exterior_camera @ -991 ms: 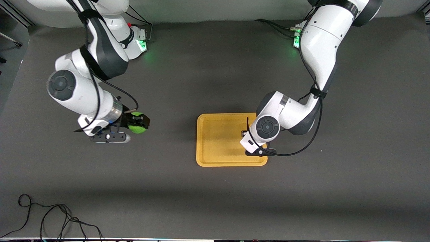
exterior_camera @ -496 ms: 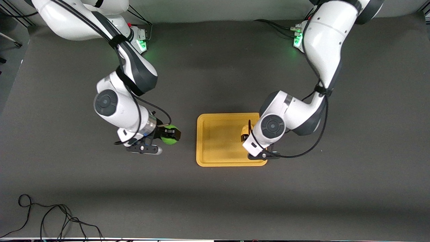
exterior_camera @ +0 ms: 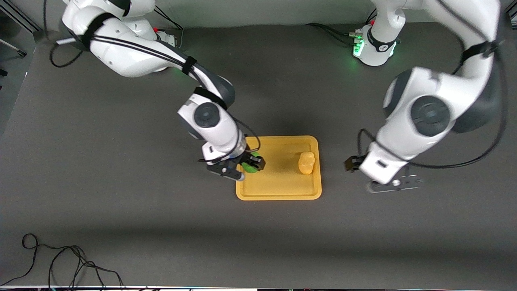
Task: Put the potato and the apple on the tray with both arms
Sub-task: 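Lower the apple onto the tray with the right gripper while the left gripper withdraws, then open the right gripper and lift it off the apple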
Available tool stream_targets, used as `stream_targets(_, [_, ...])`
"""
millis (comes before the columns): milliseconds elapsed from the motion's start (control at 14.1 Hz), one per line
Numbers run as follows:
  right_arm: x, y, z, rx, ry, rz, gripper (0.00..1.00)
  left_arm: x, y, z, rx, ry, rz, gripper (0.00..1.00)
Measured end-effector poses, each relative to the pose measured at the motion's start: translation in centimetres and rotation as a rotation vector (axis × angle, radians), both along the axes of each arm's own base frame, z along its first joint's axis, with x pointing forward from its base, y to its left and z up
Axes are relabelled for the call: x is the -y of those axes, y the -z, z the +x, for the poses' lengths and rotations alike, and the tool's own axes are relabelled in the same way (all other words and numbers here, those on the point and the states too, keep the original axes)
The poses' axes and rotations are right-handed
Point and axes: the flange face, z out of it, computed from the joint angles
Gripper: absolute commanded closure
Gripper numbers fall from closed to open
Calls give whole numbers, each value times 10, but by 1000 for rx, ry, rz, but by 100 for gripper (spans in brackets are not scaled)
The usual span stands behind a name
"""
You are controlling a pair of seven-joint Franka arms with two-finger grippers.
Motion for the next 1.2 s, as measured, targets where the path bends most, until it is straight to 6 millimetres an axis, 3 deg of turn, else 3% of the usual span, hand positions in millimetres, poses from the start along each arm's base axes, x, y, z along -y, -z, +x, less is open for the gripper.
stream_targets(142, [-16,28,-12,-30,86,0,81,-49,-39,-10,-7,29,13,0])
stream_targets(354, [-31,62,-29,-52,131,-22,81,-105,-75,-34,-7,80,27,0])
stream_targets(637, [-33,92,-36,-62,140,-47,81,-153,-104,-85,10,93,51,0])
stream_targets(708, [-34,96,-36,-55,149,-49,75,-159,-111,-93,19,89,52,0])
stream_targets(779, [-35,94,-34,-50,163,-43,46,-162,-116,-98,28,87,50,0])
stream_targets(850, [-35,93,-30,-45,182,-37,0,-163,-118,-100,32,86,49,0])
stream_targets(1204, [-29,84,-10,-30,221,-25,0,-172,-110,-98,15,153,-17,0])
